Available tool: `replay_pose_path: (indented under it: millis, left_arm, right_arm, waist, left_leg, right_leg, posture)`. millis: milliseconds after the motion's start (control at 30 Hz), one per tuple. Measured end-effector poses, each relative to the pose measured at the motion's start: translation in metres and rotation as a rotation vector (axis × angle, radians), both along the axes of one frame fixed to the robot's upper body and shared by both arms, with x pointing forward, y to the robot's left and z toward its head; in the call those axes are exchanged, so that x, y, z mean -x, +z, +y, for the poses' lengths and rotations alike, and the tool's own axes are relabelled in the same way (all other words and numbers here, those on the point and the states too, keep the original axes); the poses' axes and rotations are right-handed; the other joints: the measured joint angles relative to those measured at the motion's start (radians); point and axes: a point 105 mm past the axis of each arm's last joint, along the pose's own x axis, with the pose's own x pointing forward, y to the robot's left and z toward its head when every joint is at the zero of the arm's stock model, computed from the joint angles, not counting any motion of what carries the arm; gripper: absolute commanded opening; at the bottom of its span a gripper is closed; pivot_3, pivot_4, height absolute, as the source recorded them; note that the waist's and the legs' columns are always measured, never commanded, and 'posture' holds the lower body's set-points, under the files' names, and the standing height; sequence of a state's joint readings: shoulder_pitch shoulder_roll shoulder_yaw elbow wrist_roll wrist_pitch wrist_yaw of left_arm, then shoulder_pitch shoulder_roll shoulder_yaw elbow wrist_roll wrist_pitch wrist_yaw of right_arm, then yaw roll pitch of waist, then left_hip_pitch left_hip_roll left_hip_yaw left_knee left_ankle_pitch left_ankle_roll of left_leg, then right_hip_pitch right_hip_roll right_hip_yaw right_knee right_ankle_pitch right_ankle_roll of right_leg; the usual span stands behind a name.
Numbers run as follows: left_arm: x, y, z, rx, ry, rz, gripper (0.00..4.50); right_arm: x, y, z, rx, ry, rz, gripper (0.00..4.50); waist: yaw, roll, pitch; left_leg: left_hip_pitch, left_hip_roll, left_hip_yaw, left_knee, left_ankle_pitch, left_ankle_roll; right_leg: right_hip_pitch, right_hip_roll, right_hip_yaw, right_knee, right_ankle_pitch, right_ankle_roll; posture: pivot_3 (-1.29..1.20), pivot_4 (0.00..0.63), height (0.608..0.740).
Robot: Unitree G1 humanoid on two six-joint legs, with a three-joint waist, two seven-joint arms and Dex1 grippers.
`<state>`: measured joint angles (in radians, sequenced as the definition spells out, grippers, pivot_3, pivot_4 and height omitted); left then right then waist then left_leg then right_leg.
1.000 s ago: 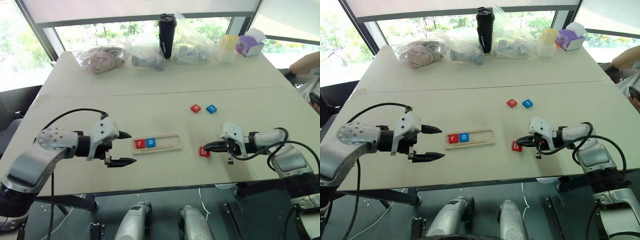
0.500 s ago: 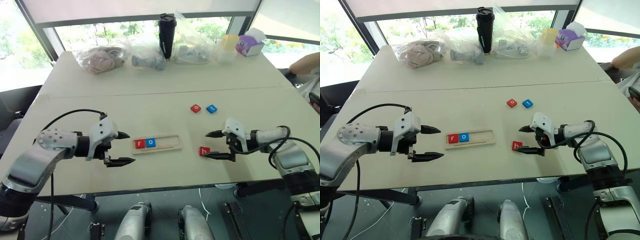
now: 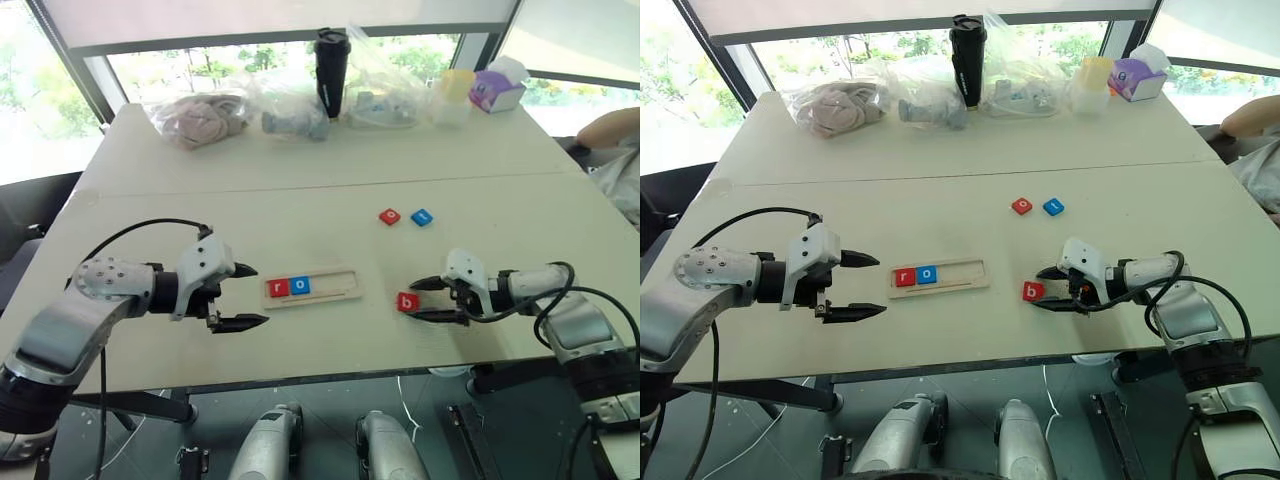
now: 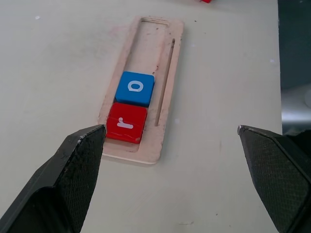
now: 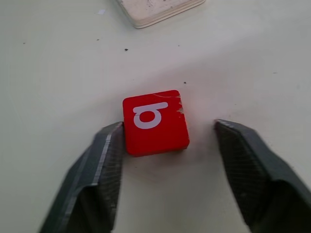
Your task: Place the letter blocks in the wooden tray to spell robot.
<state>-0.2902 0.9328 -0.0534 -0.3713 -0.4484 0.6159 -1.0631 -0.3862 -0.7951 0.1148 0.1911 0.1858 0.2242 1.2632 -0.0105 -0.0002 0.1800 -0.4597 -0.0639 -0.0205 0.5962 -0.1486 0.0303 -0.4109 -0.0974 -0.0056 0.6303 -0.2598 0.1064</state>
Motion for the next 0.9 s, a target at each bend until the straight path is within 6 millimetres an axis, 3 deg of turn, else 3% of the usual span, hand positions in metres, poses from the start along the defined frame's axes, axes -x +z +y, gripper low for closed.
replay_pose_path:
  millis: [33,233,300,433,500,633,733,900]
  left_arm:
    - [0.0,0.0,0.0,-0.001,0.001,-0.001,4.5]
    - [0.002,-0.004,0.002,-0.005,0.003,0.007,4.5]
    - [0.003,-0.006,0.005,-0.008,0.008,0.016,4.5]
    - [0.002,-0.005,0.005,-0.015,0.001,0.003,4.5]
    - [0.002,-0.006,0.007,-0.021,0.009,0.0,4.5]
    - [0.004,-0.012,0.011,-0.019,0.043,0.009,4.5]
    - [0.007,-0.015,0.012,-0.018,0.066,0.007,4.5]
    - [0.006,-0.016,0.007,0.007,0.092,-0.007,4.5]
  right_arm:
    - [0.0,0.0,0.0,0.002,0.002,-0.001,1.13]
    - [-0.002,0.003,0.007,-0.003,0.022,0.008,1.15]
    - [-0.01,0.014,0.027,-0.023,0.075,-0.018,1.15]
    - [-0.029,0.055,0.083,-0.033,0.242,-0.142,1.15]
    - [-0.031,0.063,0.101,-0.039,0.301,-0.16,1.15]
    - [-0.033,0.042,0.127,-0.026,0.369,-0.101,1.15]
    - [-0.039,0.024,0.127,0.021,0.36,-0.063,1.15]
    - [-0.044,0.018,0.128,0.047,0.37,-0.054,1.15]
  waist:
    - [0.001,0.0,0.0]
    - [-0.002,0.0,0.0]
    - [-0.011,0.0,0.0]
    - [-0.008,0.001,0.0]
    - [0.004,-0.001,-0.001]
    - [0.006,-0.001,-0.001]
    - [0.003,-0.001,-0.001]
    - [-0.004,-0.001,-0.001]
  left_leg:
    - [0.0,0.0,0.0,0.0,0.0,0.0]
    - [0.0,0.0,0.0,0.0,0.0,0.0]
    - [0.0,0.001,0.002,0.0,0.0,0.0]
    - [0.0,0.004,0.003,0.0,0.001,-0.001]
    - [0.0,0.003,0.002,0.0,0.0,-0.001]
    - [-0.002,0.001,0.003,0.0,0.0,-0.001]
    - [-0.002,0.001,0.003,0.0,0.0,-0.001]
    - [-0.001,0.002,0.003,0.0,0.002,-0.003]
  right_leg:
    - [0.0,0.0,0.0,0.0,0.0,0.0]
    - [0.0,0.0,0.0,0.0,0.0,0.0]
    - [-0.001,0.001,0.001,0.001,0.001,-0.001]
    - [-0.003,0.002,0.0,0.002,0.001,-0.002]
    - [-0.006,0.002,-0.002,0.002,0.001,-0.002]
    - [-0.008,0.0,-0.001,0.001,0.003,0.0]
    - [-0.008,0.0,-0.001,0.002,0.004,-0.001]
    - [-0.01,0.002,0.0,0.005,0.005,0.0]
  posture:
    - [0.0,0.15,0.74]
    - [0.0,0.15,0.74]
    - [0.0,0.15,0.74]
    - [0.0,0.15,0.74]
    - [0.0,0.15,0.74]
    - [0.0,0.15,0.74]
    - [0.0,0.15,0.74]
    - [0.0,0.15,0.74]
